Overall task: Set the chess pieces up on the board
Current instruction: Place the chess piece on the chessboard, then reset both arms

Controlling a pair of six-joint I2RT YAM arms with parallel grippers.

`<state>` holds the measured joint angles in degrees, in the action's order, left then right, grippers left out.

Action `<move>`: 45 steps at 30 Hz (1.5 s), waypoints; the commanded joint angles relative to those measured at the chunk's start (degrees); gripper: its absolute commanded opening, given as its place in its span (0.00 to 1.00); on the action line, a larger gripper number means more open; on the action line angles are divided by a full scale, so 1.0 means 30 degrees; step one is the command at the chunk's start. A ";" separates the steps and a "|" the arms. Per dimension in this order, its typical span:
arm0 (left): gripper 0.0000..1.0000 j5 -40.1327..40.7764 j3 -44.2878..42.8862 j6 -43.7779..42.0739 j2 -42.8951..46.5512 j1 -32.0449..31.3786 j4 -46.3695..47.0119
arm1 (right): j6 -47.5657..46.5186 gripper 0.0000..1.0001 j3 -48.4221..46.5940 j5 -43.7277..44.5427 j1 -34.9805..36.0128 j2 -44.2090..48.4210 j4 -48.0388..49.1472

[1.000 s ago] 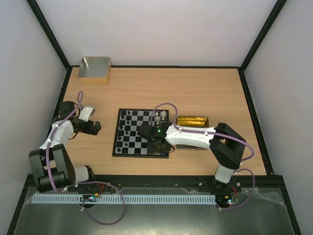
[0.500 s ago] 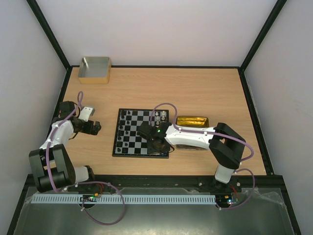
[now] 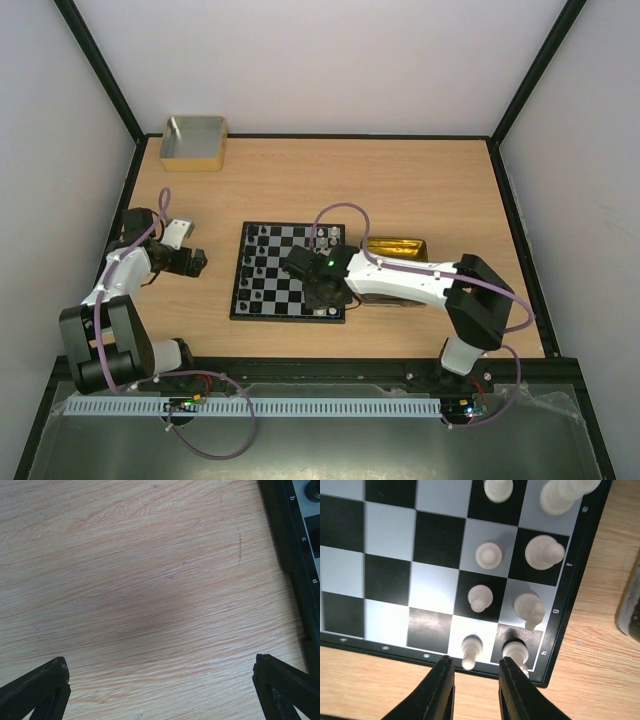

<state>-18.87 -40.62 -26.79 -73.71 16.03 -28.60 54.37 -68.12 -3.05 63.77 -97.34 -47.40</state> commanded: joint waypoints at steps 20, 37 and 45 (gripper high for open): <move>0.99 -0.3132 -0.2444 -0.4938 0.3614 -0.0171 -0.5867 | -0.0092 0.93 0.2332 0.7277 -0.0679 0.7201 0.2659; 0.99 -0.3945 -0.3296 -0.4814 0.6980 -0.3568 -0.8890 | -0.0721 0.94 0.7387 0.7326 -0.0834 1.0925 0.5524; 0.99 -0.3503 -0.3369 -0.4291 0.7493 -0.4113 -0.8773 | -0.0526 1.00 0.8266 0.7059 -0.0835 1.1953 0.6010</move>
<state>-29.95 -50.92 -40.77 -52.56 4.14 -53.84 52.53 -44.69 16.58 61.30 -63.61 -31.00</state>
